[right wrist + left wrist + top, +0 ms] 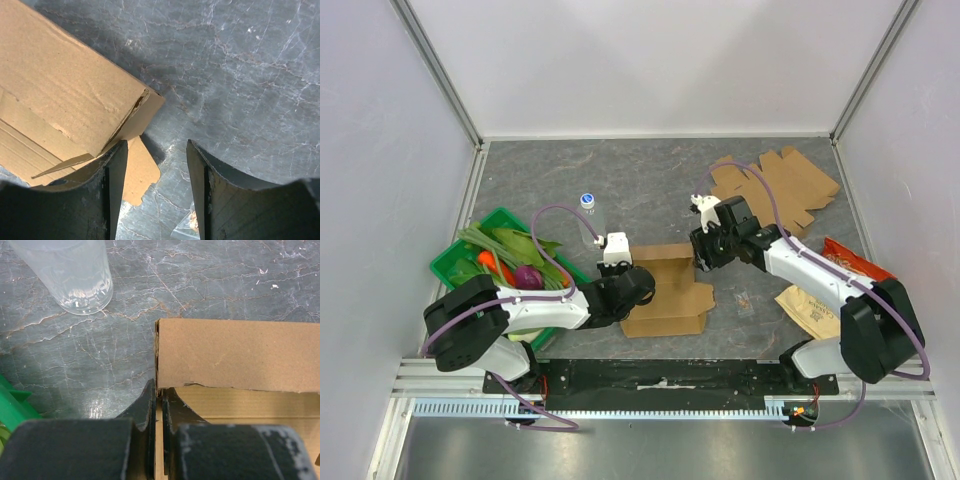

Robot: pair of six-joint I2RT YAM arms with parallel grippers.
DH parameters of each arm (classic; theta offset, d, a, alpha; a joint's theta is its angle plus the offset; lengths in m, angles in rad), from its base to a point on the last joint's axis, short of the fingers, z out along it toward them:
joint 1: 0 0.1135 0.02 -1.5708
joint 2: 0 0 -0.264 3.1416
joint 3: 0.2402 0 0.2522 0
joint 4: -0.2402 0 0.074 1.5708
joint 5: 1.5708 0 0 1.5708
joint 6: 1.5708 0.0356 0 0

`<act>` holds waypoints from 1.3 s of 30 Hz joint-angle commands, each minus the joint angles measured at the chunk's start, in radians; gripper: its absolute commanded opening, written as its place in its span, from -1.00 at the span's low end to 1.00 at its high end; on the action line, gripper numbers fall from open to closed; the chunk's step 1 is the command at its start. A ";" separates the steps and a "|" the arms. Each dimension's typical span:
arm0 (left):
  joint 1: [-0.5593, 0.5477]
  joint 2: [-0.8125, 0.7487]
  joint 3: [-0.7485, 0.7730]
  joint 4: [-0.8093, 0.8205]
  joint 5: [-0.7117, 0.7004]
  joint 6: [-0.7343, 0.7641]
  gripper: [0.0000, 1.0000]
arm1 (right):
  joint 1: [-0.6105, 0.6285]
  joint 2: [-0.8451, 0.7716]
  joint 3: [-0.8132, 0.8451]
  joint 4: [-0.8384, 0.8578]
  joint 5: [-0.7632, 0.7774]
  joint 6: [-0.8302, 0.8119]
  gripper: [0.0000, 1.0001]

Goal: Fold the paper box

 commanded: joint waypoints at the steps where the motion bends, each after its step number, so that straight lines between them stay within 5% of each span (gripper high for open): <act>1: -0.004 0.013 0.016 0.005 -0.019 0.022 -0.96 | 0.025 -0.027 -0.039 0.093 -0.027 0.029 0.19; 11: -0.004 0.004 0.008 -0.002 -0.013 0.010 -0.96 | 0.126 -0.183 -0.232 0.329 0.048 0.156 0.25; 19: -0.004 0.008 0.000 -0.010 -0.015 -0.002 -0.96 | 0.180 -0.341 -0.472 0.725 0.296 0.141 0.25; 26: -0.004 0.008 -0.004 -0.011 -0.016 -0.007 -0.96 | 0.180 -0.272 -0.475 0.819 0.227 0.087 0.14; 31: -0.004 0.008 -0.001 -0.015 -0.013 -0.007 -0.96 | 0.180 -0.344 -0.403 0.669 0.132 0.217 0.43; 37: -0.004 0.016 0.002 -0.015 -0.010 -0.004 -0.96 | 0.178 -0.602 -0.378 0.390 0.312 0.277 0.47; 39: -0.004 0.014 0.000 -0.015 -0.010 -0.004 -0.96 | 0.178 -0.674 -0.361 0.265 0.482 0.320 0.47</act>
